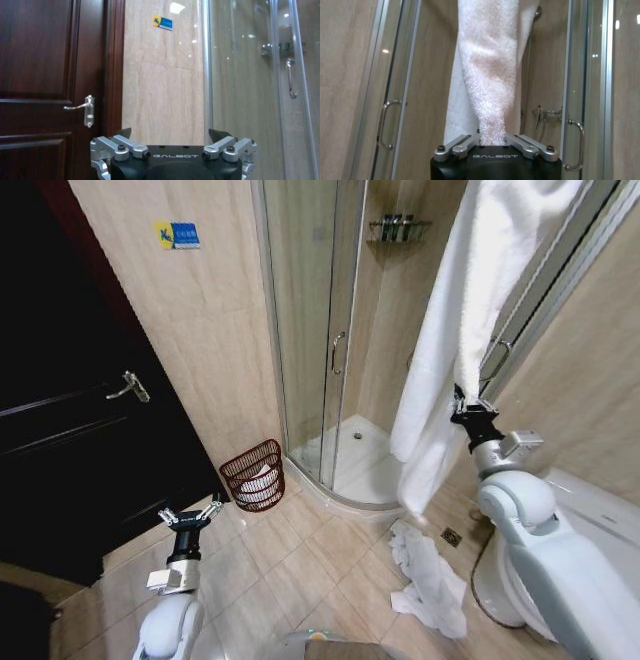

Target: Discard the used towel into the hamper.

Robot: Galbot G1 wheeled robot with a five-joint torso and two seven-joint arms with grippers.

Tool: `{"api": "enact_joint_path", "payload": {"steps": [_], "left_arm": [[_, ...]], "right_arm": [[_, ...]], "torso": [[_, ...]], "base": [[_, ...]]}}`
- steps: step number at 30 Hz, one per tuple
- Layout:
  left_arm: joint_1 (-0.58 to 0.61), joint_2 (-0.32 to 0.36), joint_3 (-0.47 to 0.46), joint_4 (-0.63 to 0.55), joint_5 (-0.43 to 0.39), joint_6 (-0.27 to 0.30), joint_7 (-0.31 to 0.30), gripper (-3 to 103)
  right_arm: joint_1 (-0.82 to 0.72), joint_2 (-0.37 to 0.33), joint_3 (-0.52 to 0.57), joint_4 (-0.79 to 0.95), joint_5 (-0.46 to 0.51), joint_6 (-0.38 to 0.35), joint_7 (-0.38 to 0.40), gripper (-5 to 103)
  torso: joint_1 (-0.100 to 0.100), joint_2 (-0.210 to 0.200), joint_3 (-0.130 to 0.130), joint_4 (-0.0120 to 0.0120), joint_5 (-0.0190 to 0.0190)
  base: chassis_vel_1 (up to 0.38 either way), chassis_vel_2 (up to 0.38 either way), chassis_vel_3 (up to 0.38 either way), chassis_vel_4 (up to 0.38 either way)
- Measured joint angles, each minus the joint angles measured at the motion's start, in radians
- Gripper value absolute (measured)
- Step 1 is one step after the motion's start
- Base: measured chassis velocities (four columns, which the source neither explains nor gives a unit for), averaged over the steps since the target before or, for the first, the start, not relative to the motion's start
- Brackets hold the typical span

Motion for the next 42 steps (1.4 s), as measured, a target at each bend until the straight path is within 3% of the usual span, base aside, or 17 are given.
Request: {"api": "enact_joint_path", "payload": {"steps": [21,42], "left_arm": [[-0.003,-0.009,0.004,-0.002,0.014,-0.002,0.007,100],[-0.006,-0.017,0.008,-0.003,0.023,-0.007,0.013,100]], "right_arm": [[-0.093,0.063,0.014,0.042,-0.08,0.036,-0.032,4],[-0.092,0.036,0.025,0.09,-0.088,0.04,-0.011,4]], "torso": [[0.0,0.0,0.0,0.0,0.0002],[0.0,0.0,0.0,0.0001,0.0]], "base": [[0.0,0.0,0.0,0.0],[0.0,0.0,0.0,0.0]]}}
